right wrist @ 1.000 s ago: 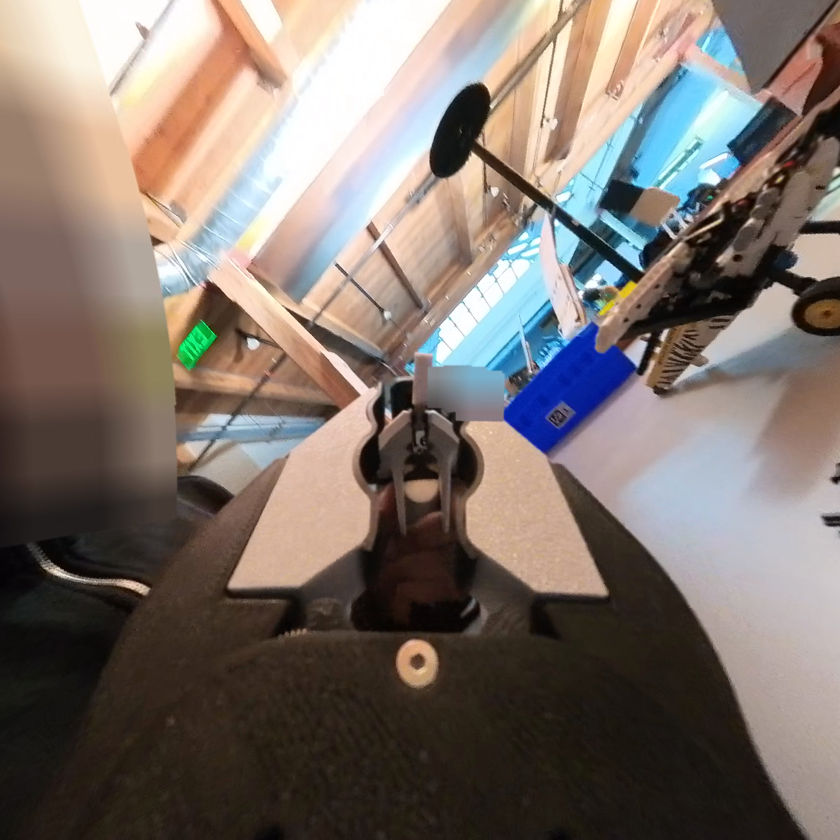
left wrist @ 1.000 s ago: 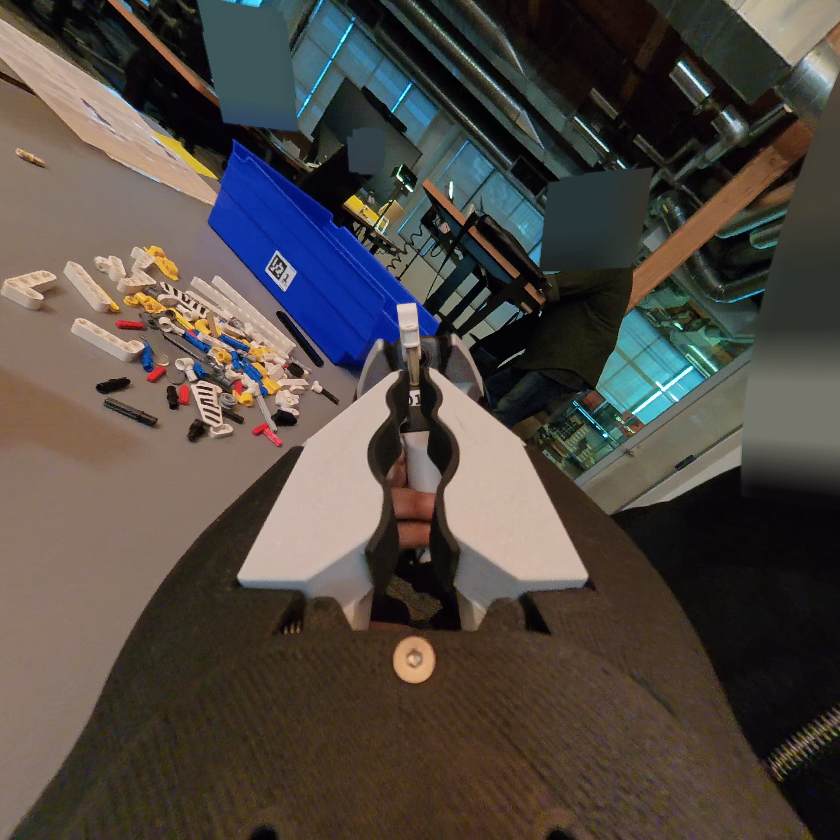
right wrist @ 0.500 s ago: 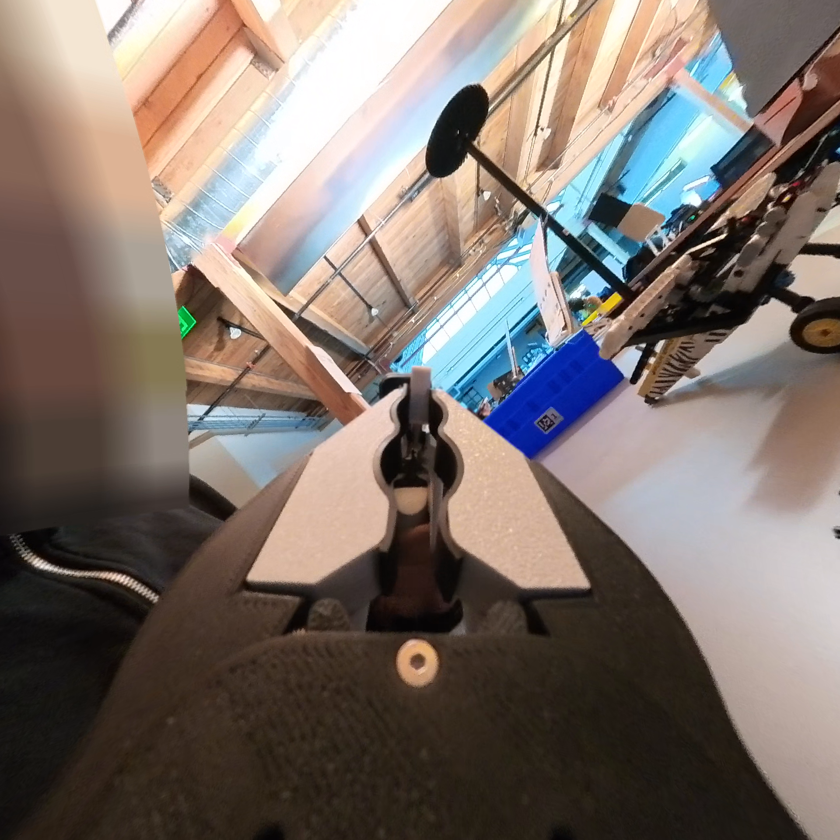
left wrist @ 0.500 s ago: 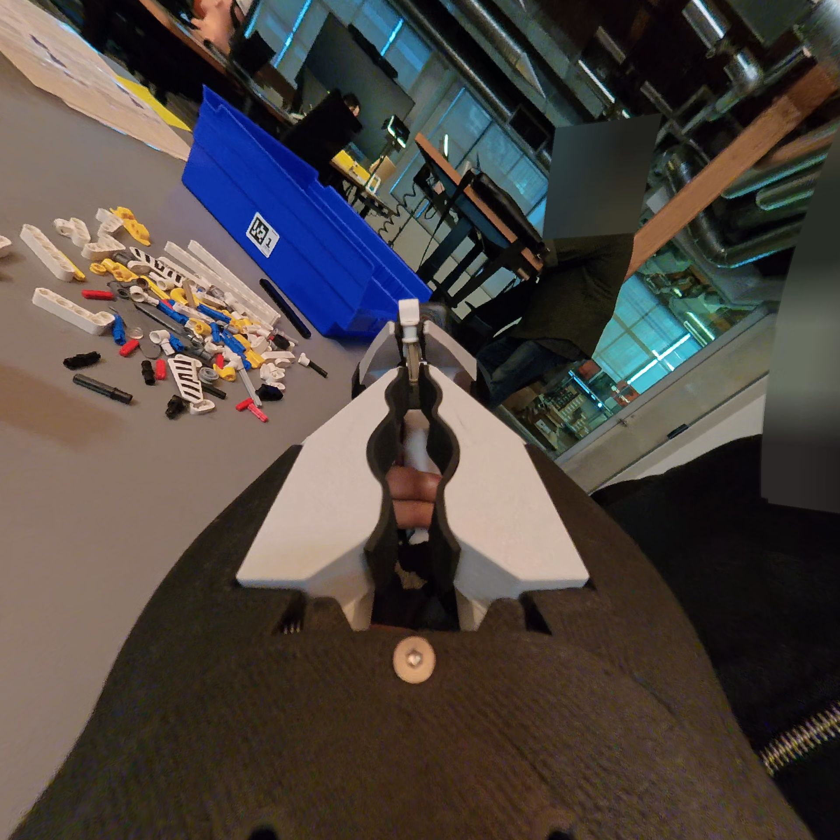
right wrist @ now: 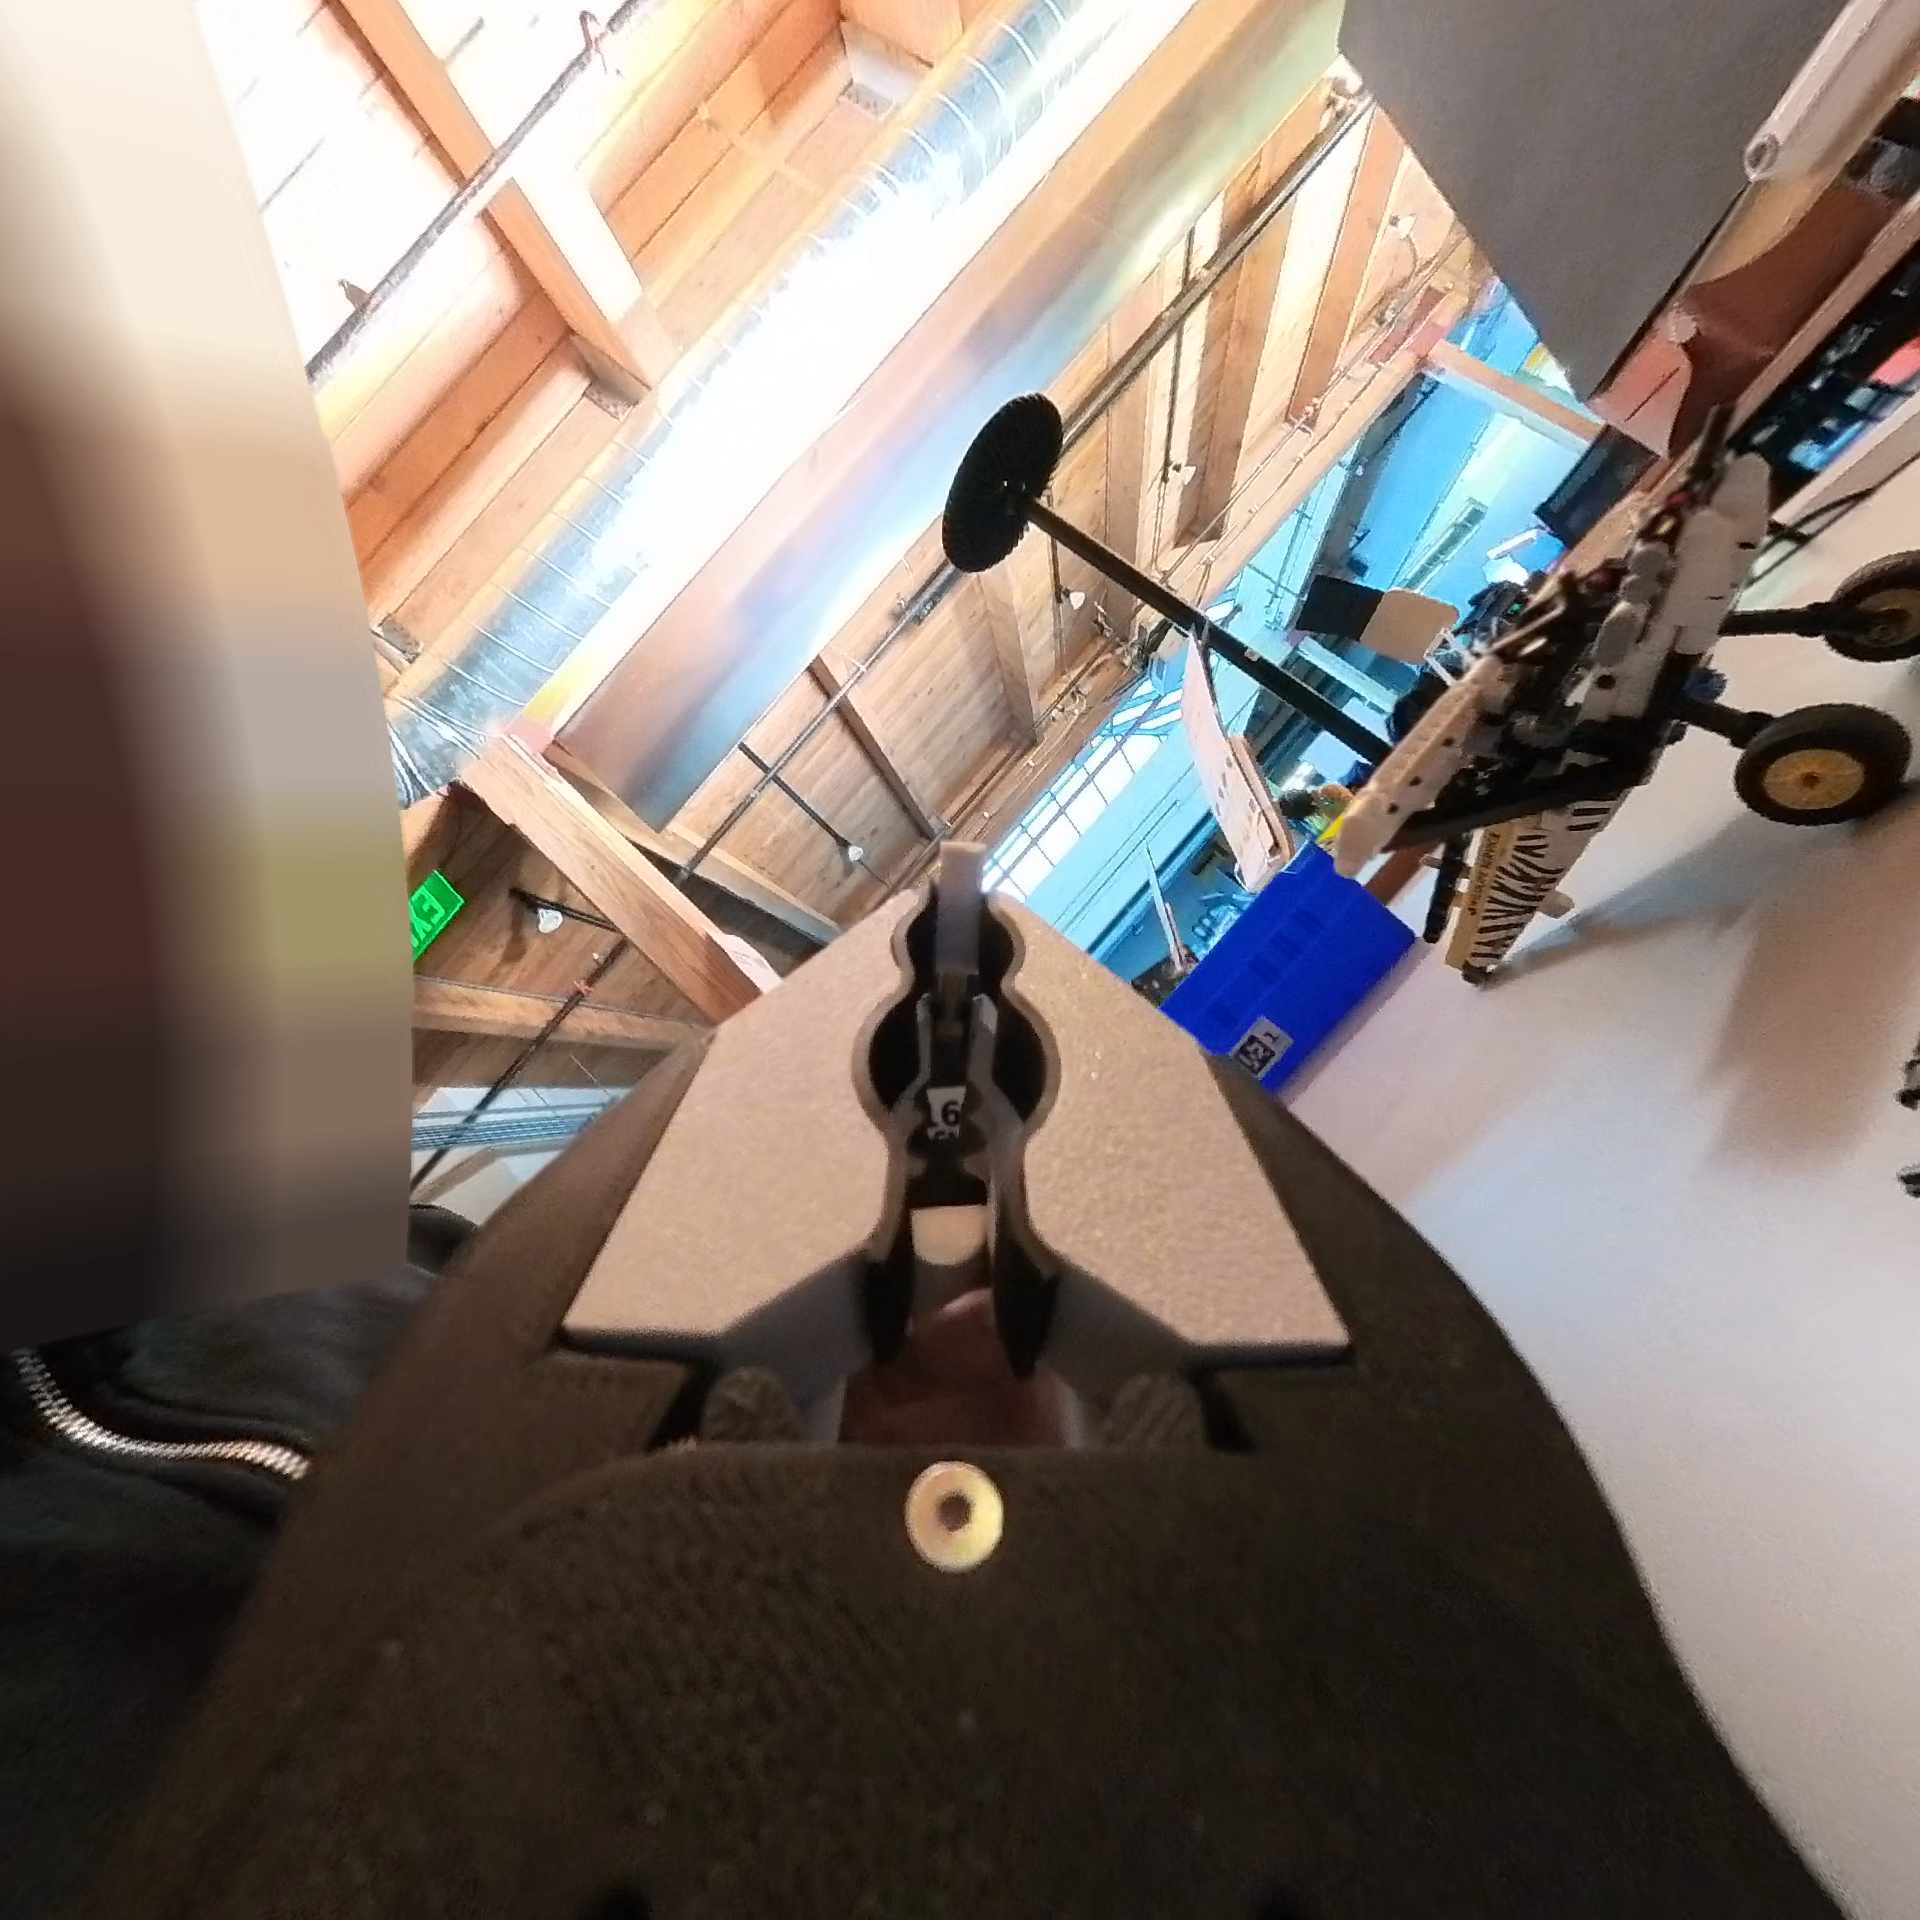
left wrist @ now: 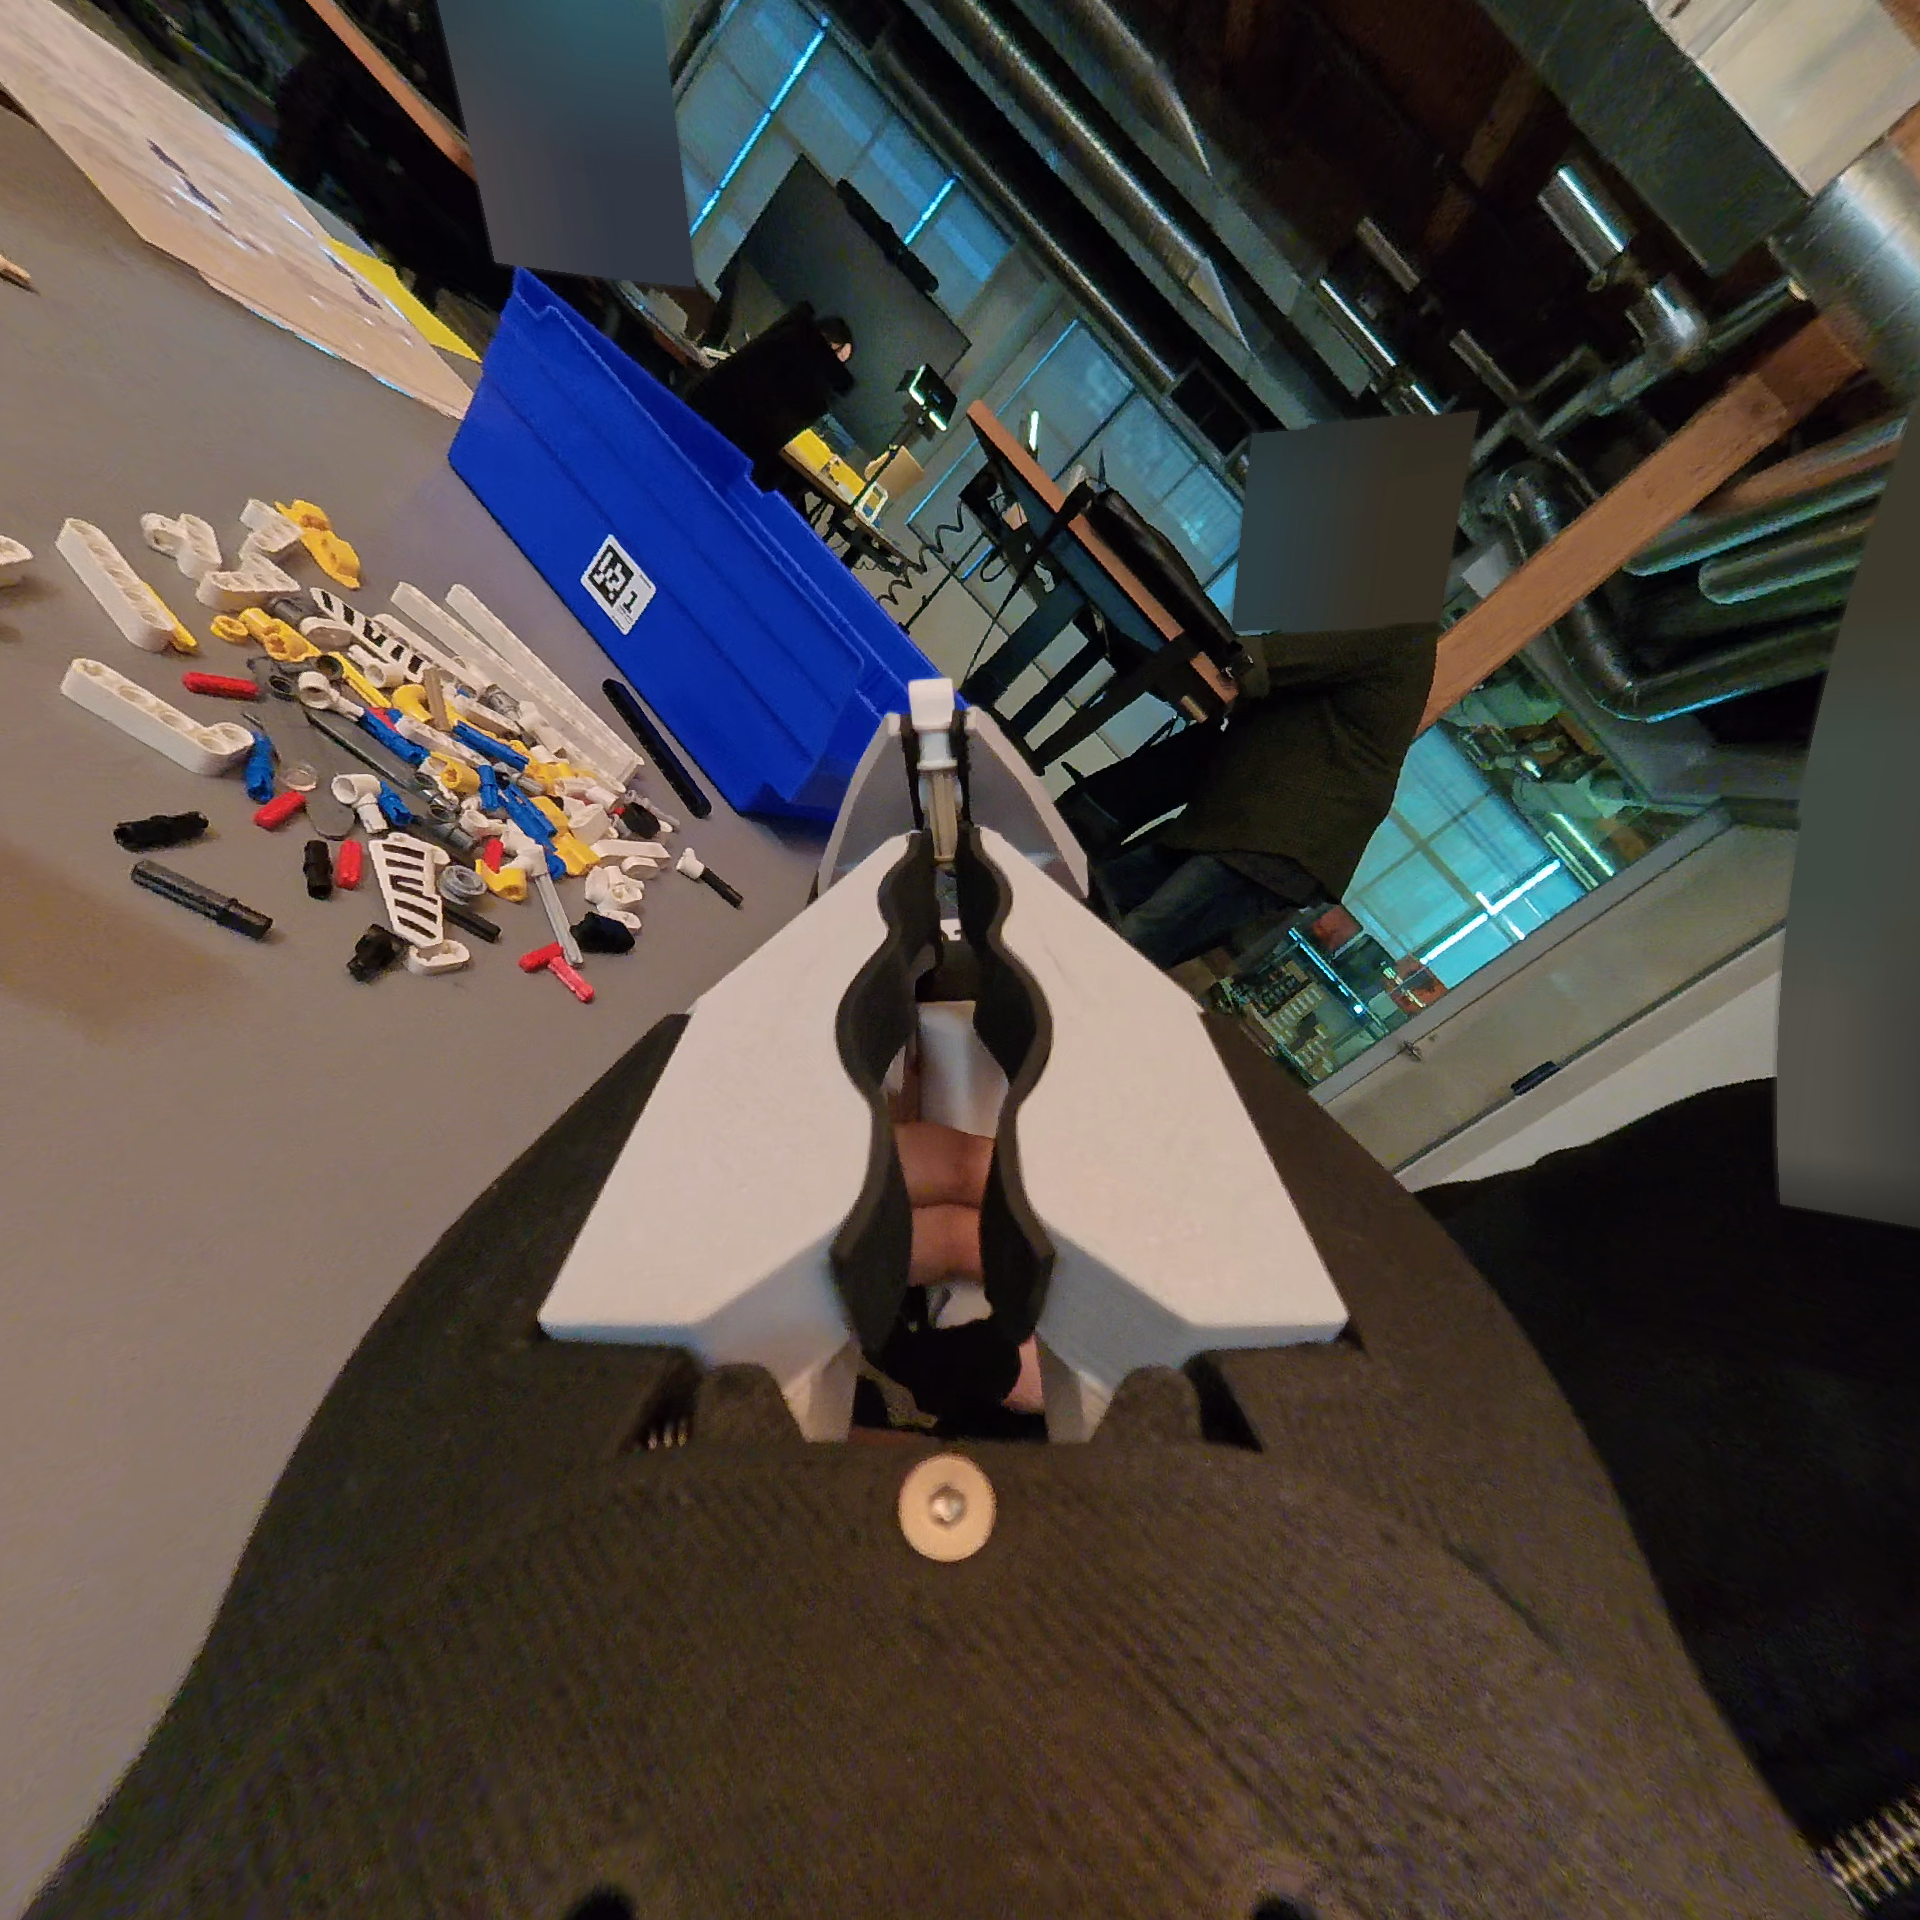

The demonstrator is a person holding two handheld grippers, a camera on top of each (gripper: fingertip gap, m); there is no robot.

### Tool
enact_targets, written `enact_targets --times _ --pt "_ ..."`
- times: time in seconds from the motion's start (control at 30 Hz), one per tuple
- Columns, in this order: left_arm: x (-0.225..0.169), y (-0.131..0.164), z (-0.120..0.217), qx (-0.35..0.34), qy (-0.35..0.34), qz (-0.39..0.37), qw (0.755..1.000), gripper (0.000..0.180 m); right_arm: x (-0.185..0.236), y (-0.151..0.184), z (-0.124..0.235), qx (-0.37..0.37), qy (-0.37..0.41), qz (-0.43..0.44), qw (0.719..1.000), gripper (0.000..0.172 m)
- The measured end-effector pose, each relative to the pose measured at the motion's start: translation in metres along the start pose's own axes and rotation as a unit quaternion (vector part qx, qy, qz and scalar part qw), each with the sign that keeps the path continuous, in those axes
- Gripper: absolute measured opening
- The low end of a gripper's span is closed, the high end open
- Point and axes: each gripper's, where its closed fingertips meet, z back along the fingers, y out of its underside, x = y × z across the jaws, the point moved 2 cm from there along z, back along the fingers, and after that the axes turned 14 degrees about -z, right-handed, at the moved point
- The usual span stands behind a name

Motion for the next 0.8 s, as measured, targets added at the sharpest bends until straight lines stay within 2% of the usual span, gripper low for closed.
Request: enact_targets --times 0.47,0.57,0.67,0.8 --pt "0.009 -0.008 0.002 -0.024 -0.002 0.013 1.0 0.009 -0.006 -0.006 -0.011 -0.022 0.001 -0.026 0.999 0.004" --pt "0.013 -0.008 0.002 -0.024 -0.006 0.009 1.0 0.009 -0.011 -0.007 -0.013 -0.033 -0.008 -0.058 0.998 0.005" --pt "0.019 -0.007 0.003 -0.026 -0.021 -0.001 0.999 0.009 -0.018 -0.008 -0.013 -0.047 -0.015 -0.093 0.994 0.004" --pt "0.022 -0.008 0.004 -0.027 -0.039 -0.012 0.999 0.01 -0.02 -0.009 -0.017 -0.056 -0.005 -0.081 0.995 0.004"
